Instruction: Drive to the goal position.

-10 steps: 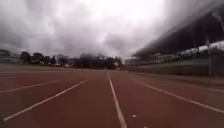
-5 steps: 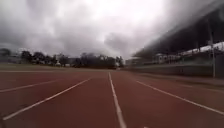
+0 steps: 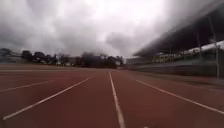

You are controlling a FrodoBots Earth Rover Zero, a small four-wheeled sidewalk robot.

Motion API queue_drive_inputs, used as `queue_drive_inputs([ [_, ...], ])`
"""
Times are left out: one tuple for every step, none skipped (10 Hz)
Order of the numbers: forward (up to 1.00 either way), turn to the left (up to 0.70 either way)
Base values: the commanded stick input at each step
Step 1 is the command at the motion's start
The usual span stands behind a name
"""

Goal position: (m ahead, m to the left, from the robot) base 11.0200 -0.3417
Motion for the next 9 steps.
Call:
queue_drive_inputs([
  [0.67, 0.00],
  [0.67, 0.00],
  [0.67, 0.00],
  [0.67, 0.00],
  [0.67, 0.00],
  [0.67, 0.00],
  [0.67, 0.00],
  [0.67, 0.00],
  [0.67, 0.00],
])
